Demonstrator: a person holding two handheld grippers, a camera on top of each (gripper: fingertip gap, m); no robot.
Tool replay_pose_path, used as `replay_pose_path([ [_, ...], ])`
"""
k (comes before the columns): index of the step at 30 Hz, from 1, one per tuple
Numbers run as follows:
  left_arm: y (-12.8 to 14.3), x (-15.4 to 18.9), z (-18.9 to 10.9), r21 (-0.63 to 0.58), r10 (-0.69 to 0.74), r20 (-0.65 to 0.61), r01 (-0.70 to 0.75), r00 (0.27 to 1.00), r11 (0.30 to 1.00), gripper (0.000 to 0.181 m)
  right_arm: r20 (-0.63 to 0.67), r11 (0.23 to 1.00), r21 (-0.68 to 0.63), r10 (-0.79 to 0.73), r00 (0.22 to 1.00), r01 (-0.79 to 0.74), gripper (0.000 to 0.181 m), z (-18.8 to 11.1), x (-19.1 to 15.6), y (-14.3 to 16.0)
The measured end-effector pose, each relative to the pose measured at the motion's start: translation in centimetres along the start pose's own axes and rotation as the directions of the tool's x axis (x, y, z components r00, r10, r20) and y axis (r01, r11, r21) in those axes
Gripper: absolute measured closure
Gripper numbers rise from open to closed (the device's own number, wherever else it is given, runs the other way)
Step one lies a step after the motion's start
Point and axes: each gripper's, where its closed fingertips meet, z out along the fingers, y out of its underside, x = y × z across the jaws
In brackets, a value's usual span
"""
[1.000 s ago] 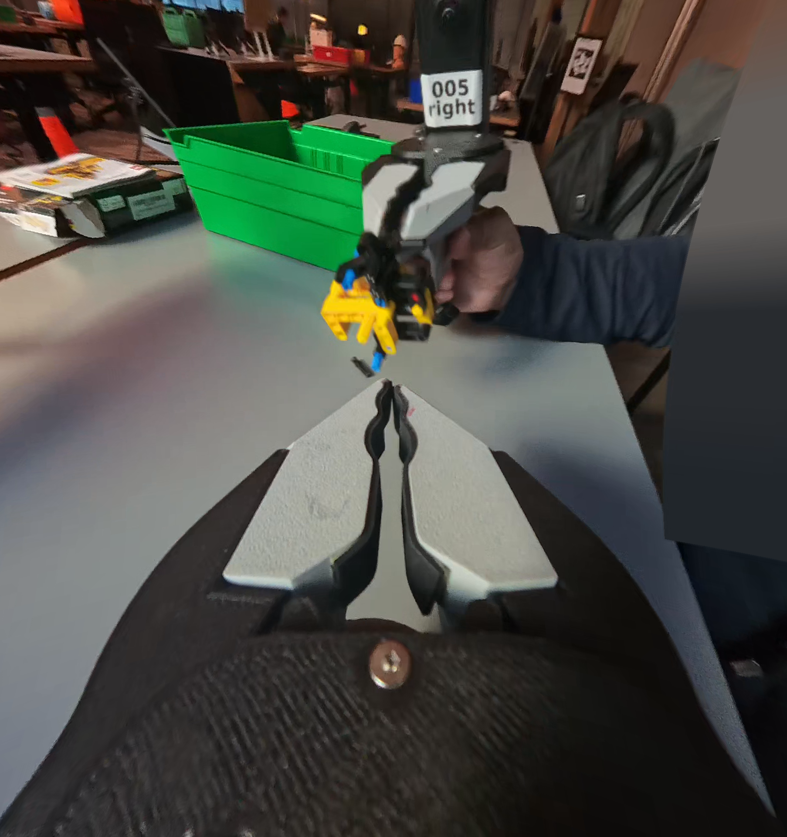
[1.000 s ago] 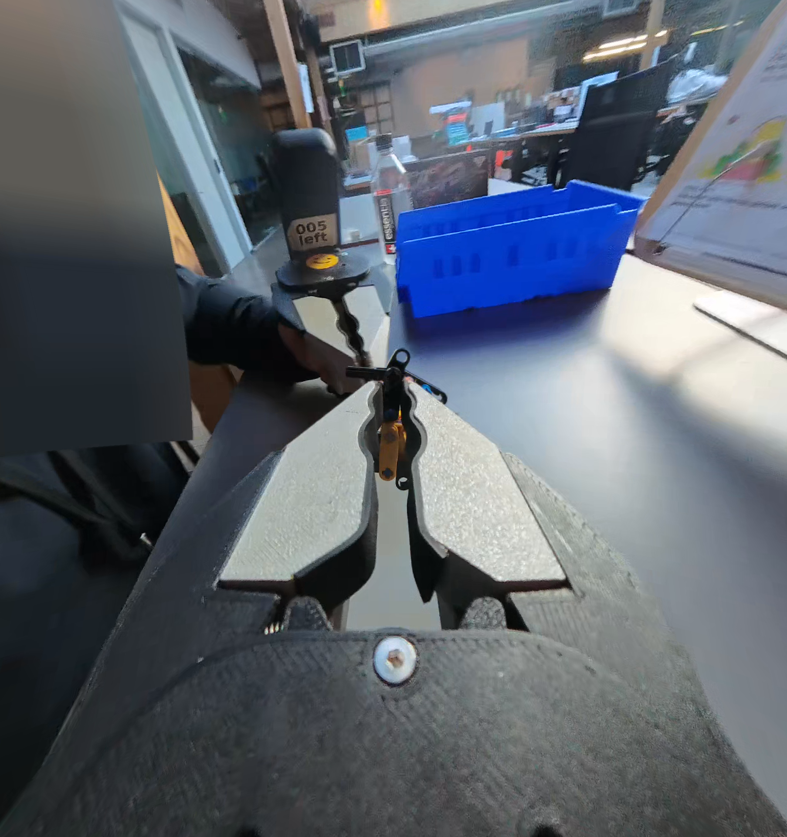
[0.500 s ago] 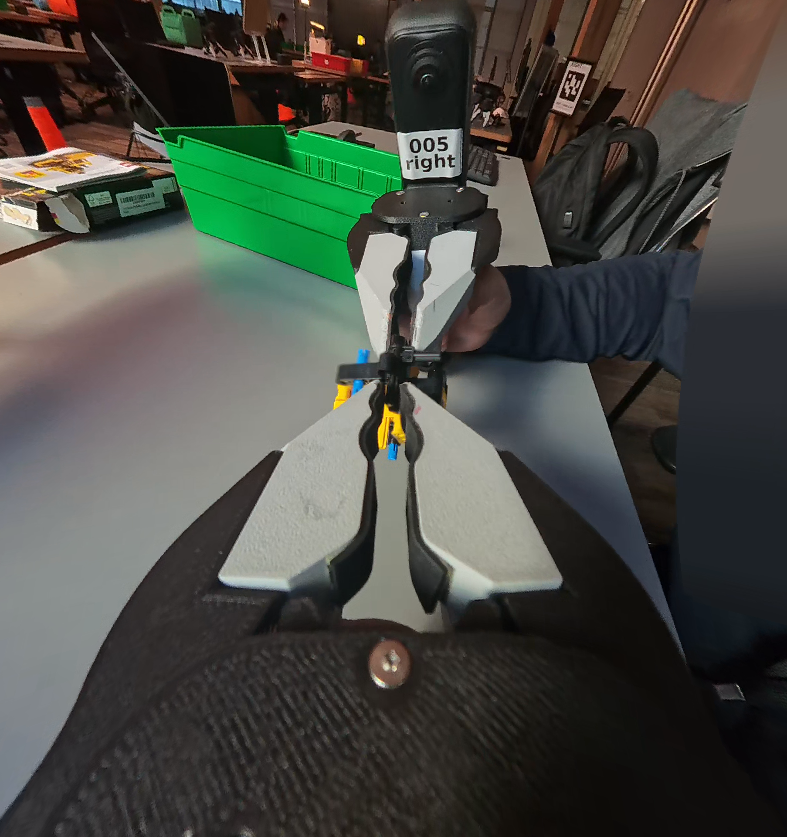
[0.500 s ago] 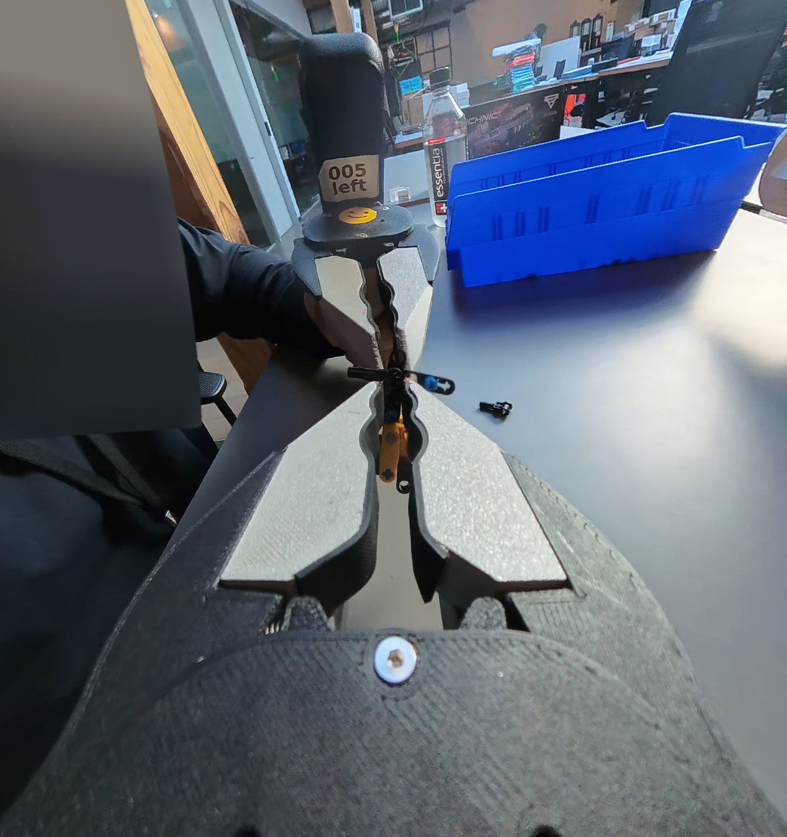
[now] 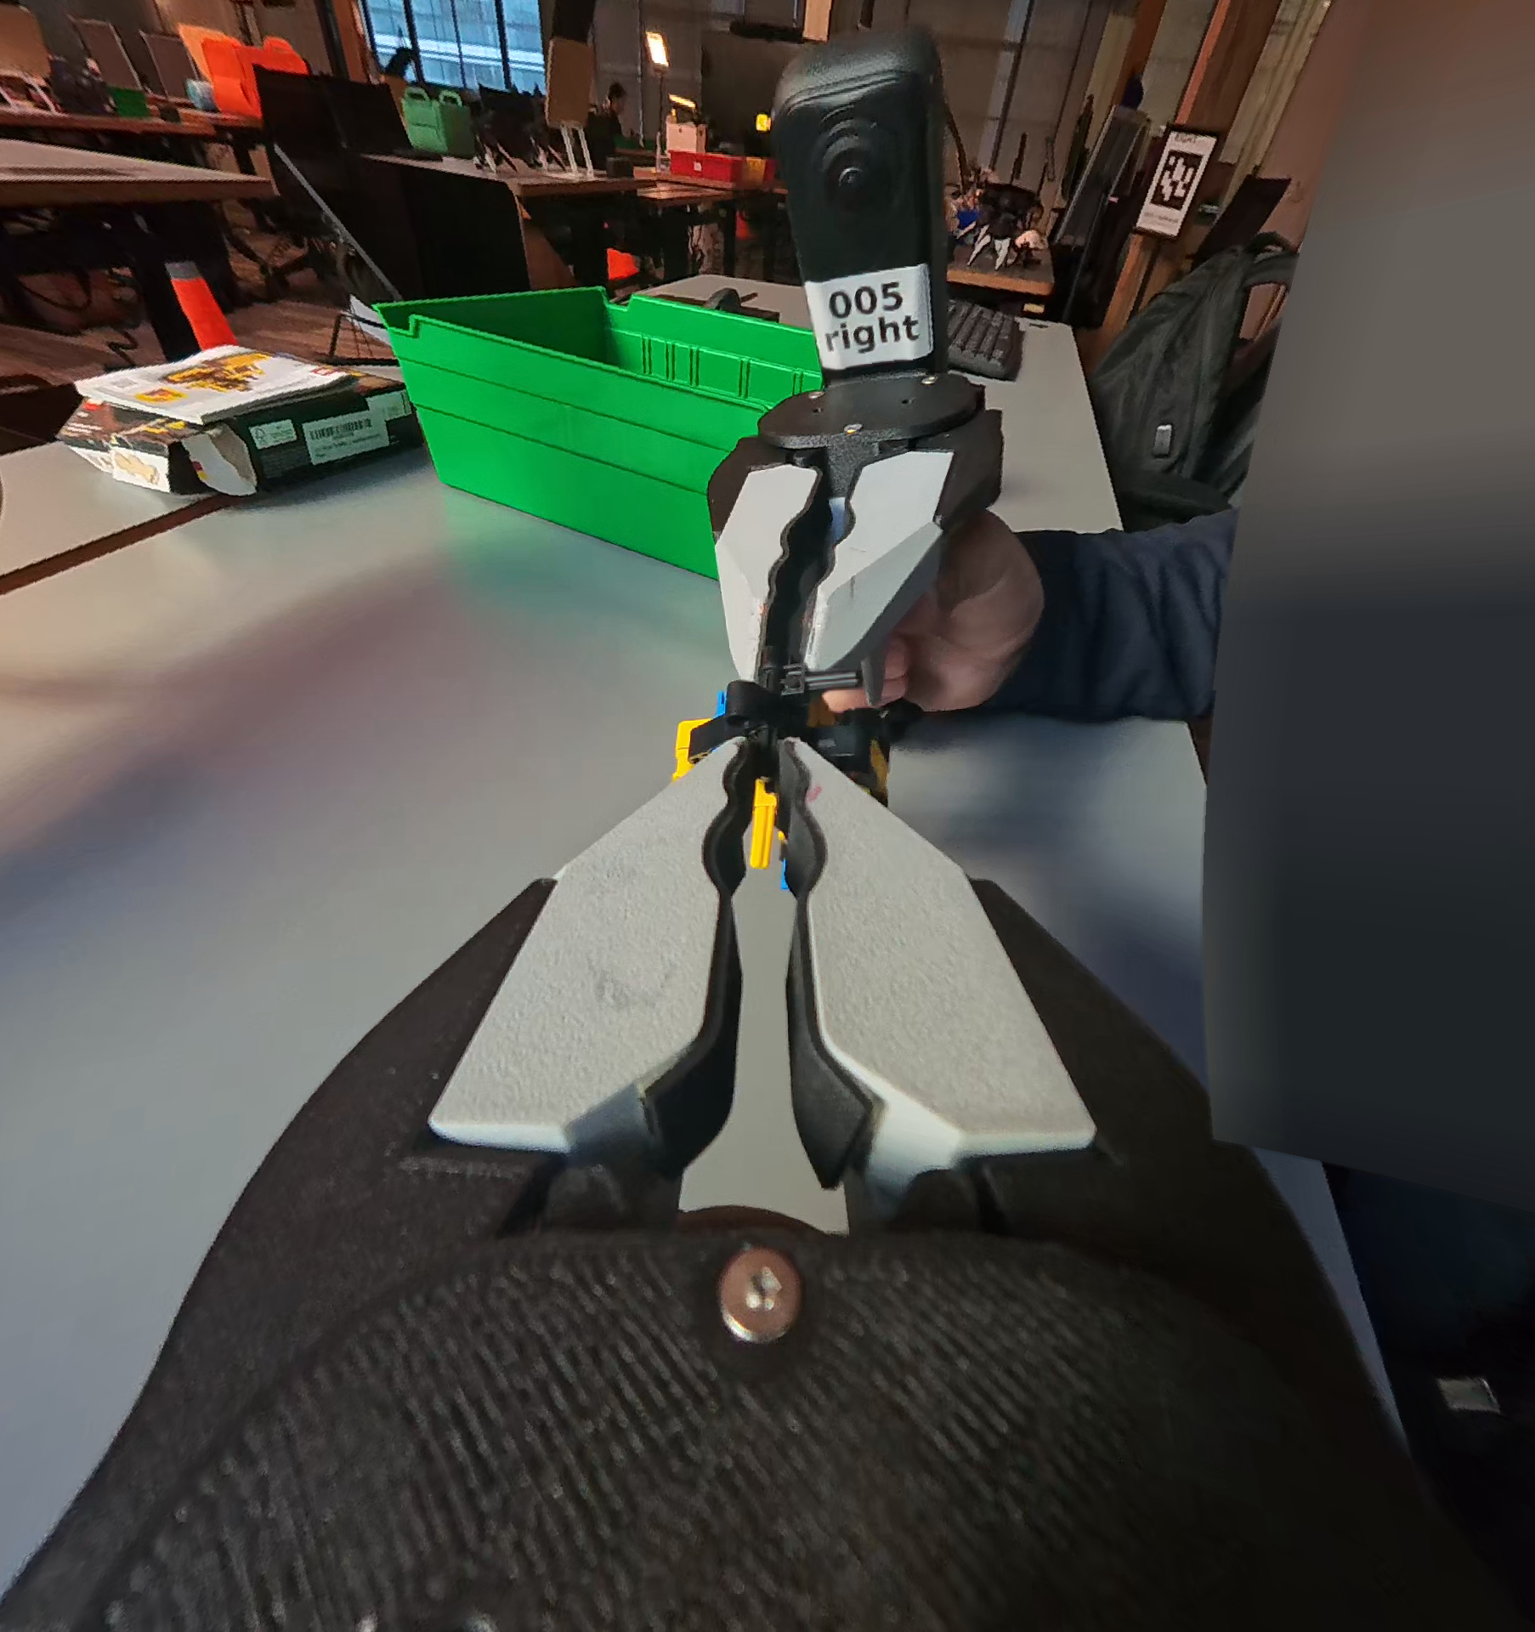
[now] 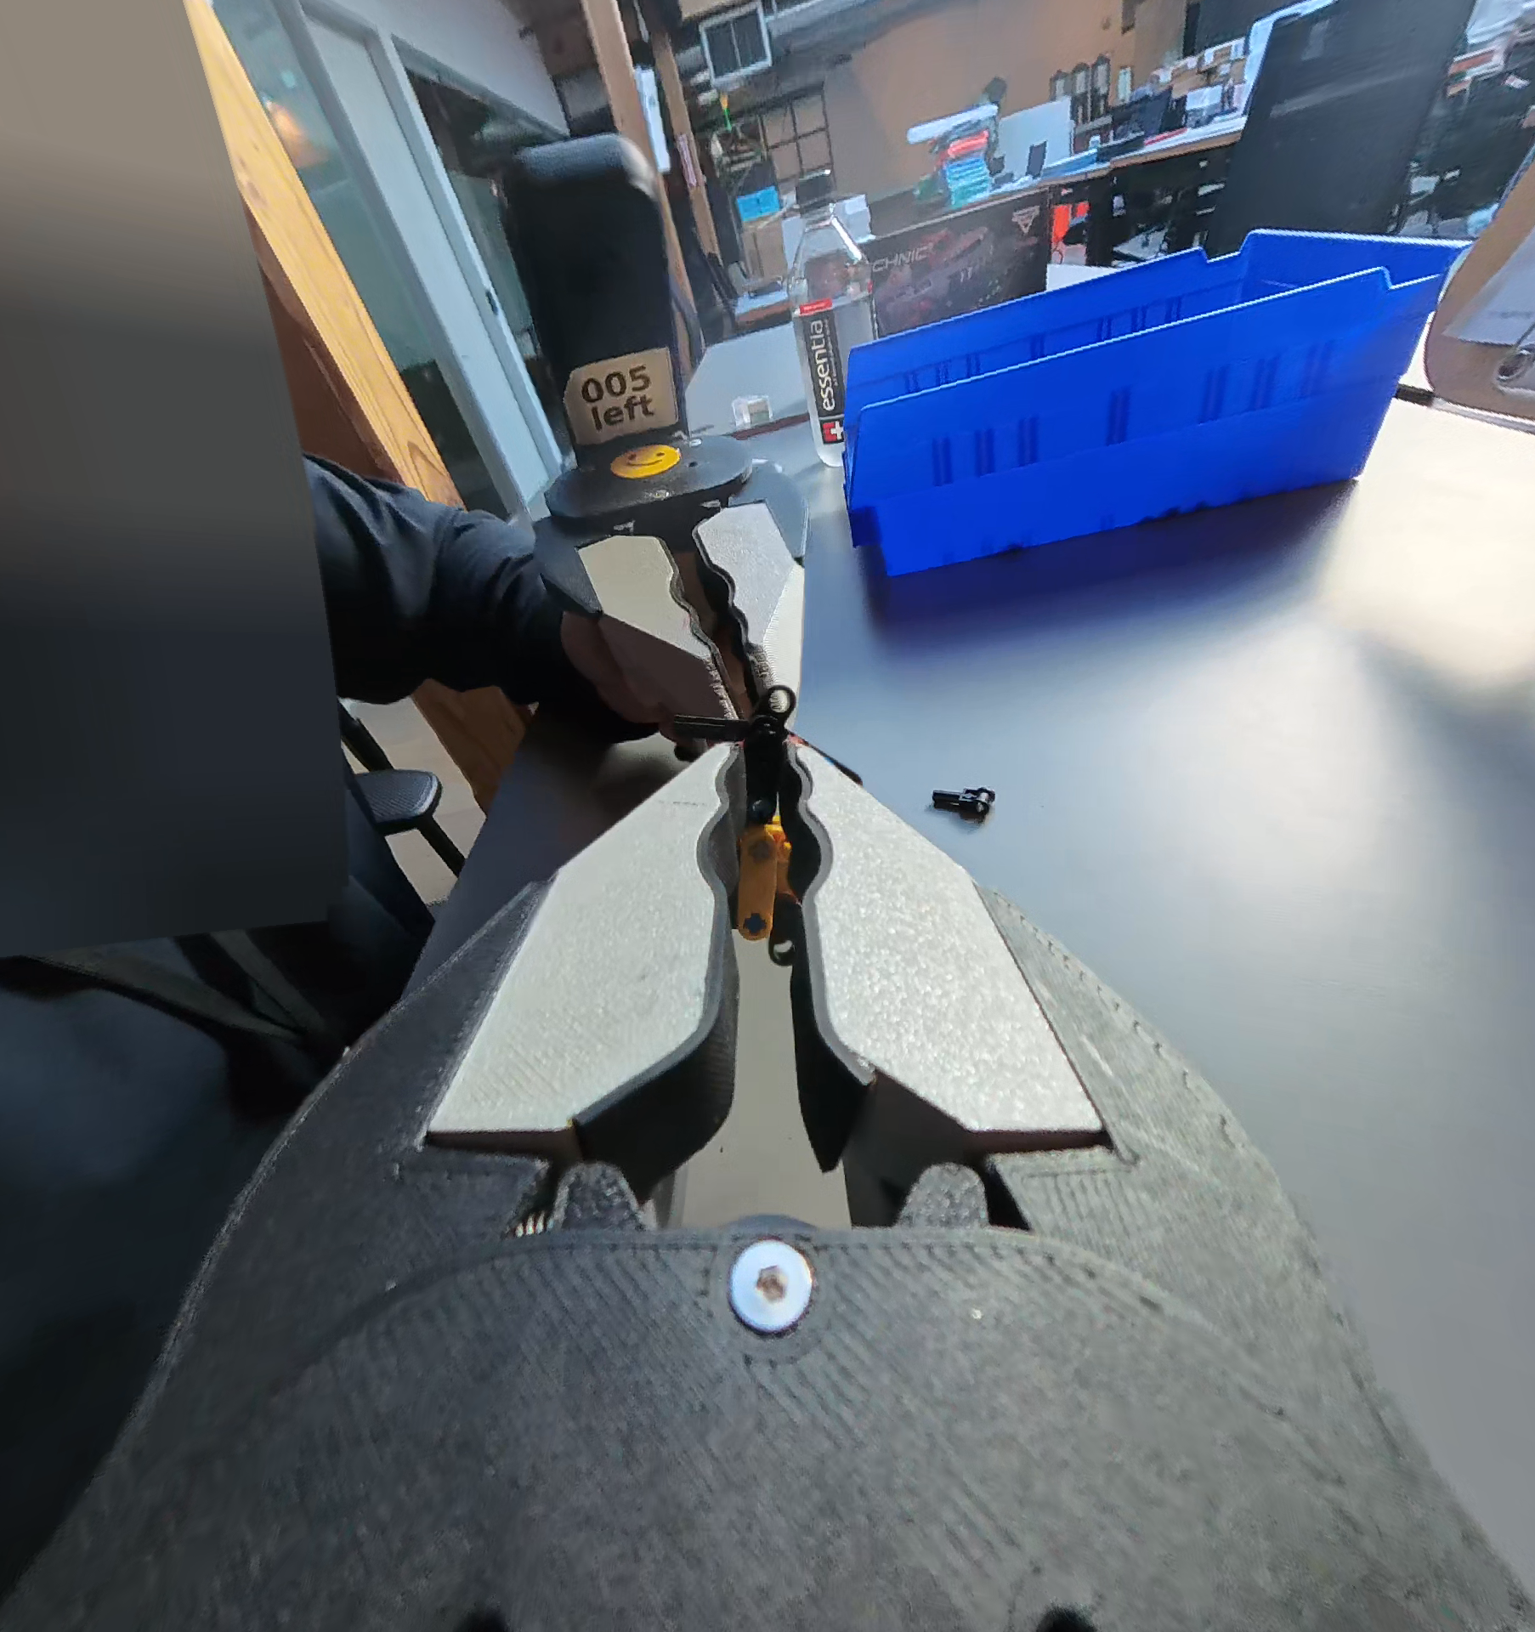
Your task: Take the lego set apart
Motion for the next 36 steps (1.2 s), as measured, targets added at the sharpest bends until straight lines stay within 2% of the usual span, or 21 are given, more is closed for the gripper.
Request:
replay_pose_path([
  [6,-0.1,-0.5,0.0,0.034,-0.057,0.013,0.056,0.998,0.998,0.179,-0.046,0.998,0.044,0.042,0.998,-0.04,0.176,-0.2,0.7,-0.6],
  [7,0.3,-1.2,-0.2,0.015,-0.064,0.048,0.063,0.997,0.998,0.179,-0.104,0.978,0.201,0.084,0.991,-0.062,0.178,-2.4,2.1,-2.8],
  [8,0.8,-2.4,-1.0,0.006,-0.069,0.091,0.069,0.993,0.998,0.179,-0.115,0.91,0.393,0.19,0.975,-0.131,0.178,-6.8,4.1,-5.5],
  [9,0.9,-3.7,-2.1,0.029,-0.141,0.105,0.139,0.984,0.99,0.179,-0.132,0.846,0.516,0.231,0.964,-0.132,0.18,-10.9,5.4,-6.7],
  [10,0.3,-4.6,-2.9,0.09,-0.198,0.097,0.189,0.975,0.978,0.179,-0.16,0.875,0.47,0.21,0.964,-0.113,0.18,-11.8,5.6,-5.9],
  [12,-1.2,-4.3,-2.8,0.147,-0.216,0.052,0.207,0.975,0.967,0.179,-0.161,0.921,0.387,0.123,0.979,-0.052,0.179,-9.9,4.1,-5.4],
  [13,-1.6,-3.7,-2.3,0.136,-0.177,0.04,0.17,0.983,0.976,0.179,-0.146,0.939,0.342,0.079,0.986,-0.025,0.178,-8.7,3.4,-5.4],
  [17,0.7,-3.0,-1.6,0.0,-0.057,0.051,0.057,0.997,0.998,0.179,-0.133,0.981,0.19,-0.007,0.991,0.033,0.177,-5.7,2.8,-3.7],
  [19,1.7,-3.8,-1.7,-0.068,0.014,0.101,-0.007,0.995,0.998,0.179,-0.213,0.996,0.028,-0.078,0.974,0.086,0.177,-3.9,3.7,-1.4],
  [21,2.4,-4.7,-1.8,-0.147,0.169,0.16,-0.146,0.973,0.978,0.179,-0.261,0.971,-0.175,-0.208,0.943,0.165,0.176,-1.8,4.3,1.3],
  [23,3.1,-5.2,-1.9,-0.205,0.28,0.184,-0.242,0.942,0.948,0.179,-0.275,0.945,-0.272,-0.258,0.926,0.182,0.176,-0.1,4.7,2.8],
  [25,4.0,-5.5,-1.8,-0.275,0.383,0.18,-0.327,0.906,0.904,0.179,-0.252,0.94,-0.298,-0.244,0.936,0.165,0.16,0.8,4.5,3.5],
  [29,5.4,-5.9,-1.8,-0.376,0.532,0.162,-0.446,0.831,0.812,0.179,-0.295,0.935,-0.323,-0.245,0.923,0.145,0.156,-0.4,5.4,3.6],
  [32,4.9,-5.6,-1.7,-0.365,0.609,0.157,-0.527,0.777,0.767,0.18,-0.239,0.971,-0.214,-0.159,0.958,0.108,0.152,-0.9,4.2,1.8],
  [34,4.5,-5.5,-1.8,-0.353,0.646,0.164,-0.568,0.745,0.744,0.179,-0.257,0.982,-0.174,-0.116,0.959,0.072,0.15,-1.5,4.6,0.9],
  [36,4.5,-4.8,-1.6,-0.322,0.641,0.138,-0.578,0.755,0.75,0.179,-0.266,0.986,-0.159,-0.1,0.959,0.059,0.147,-1.8,4.6,0.4],
])
